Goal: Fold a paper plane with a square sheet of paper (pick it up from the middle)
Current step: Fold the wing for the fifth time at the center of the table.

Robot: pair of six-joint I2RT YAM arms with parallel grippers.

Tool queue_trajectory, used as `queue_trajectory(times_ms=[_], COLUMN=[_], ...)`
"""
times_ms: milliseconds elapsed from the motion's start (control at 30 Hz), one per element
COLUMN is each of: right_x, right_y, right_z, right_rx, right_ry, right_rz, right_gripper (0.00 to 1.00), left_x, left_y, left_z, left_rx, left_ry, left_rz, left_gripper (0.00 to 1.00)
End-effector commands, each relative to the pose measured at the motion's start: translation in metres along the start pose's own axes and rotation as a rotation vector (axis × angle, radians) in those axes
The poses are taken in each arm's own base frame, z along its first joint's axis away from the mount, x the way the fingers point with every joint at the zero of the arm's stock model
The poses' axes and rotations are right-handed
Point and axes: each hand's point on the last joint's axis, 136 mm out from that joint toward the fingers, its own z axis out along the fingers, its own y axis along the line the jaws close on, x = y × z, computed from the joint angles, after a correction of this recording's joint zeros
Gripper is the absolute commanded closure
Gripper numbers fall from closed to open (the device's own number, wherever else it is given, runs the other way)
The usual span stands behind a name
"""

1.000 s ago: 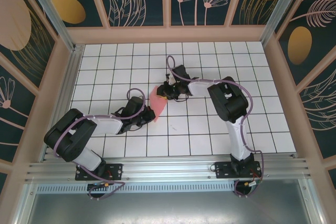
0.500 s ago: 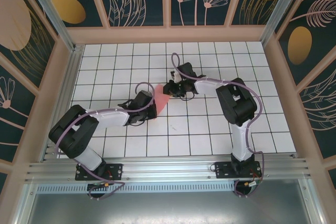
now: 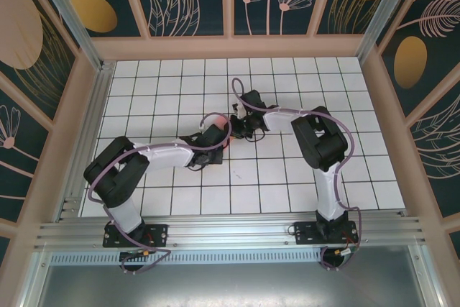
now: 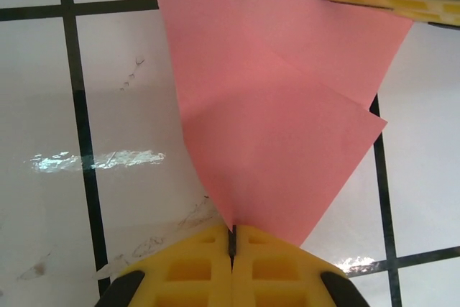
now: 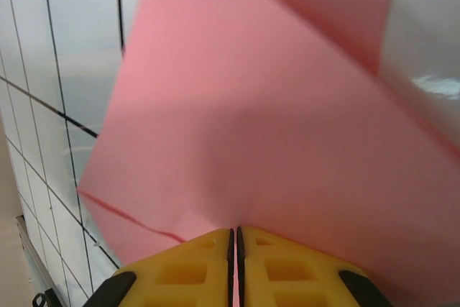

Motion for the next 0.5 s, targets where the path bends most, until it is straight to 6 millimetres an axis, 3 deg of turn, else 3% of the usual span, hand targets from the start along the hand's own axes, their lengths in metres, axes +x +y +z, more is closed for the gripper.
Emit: queue_trajectory(times_ms=[0,167,233,467], right_x=[0.006,0.019,0.013,0.014], right_y=[-0.020,-0.033,-0.046,-0.050], right_z=[0.007,0.017,0.011,0.012], right_rx=[0.039,0.042,0.042,0.044], right_ry=[0.021,0.057,0.042,0.046], right_rz=[0.059,0.132,0.176,0.187], right_gripper=[0.88,0.88,0.88,0.88], left_x=[0.015,0.012,0.013,0.004], left_y=[0.017,0.010,0.007,-0.012], left_z=[0.005,0.005,0.004,-0.004], left_rx=[-0.122,-0.114,-0.085,0.063], left_ry=[0.047,0.021,0.008,-0.067], left_rz=[0.080,0.094,0.077,-0.009], left_gripper=[1.00,1.00,0.94,0.83])
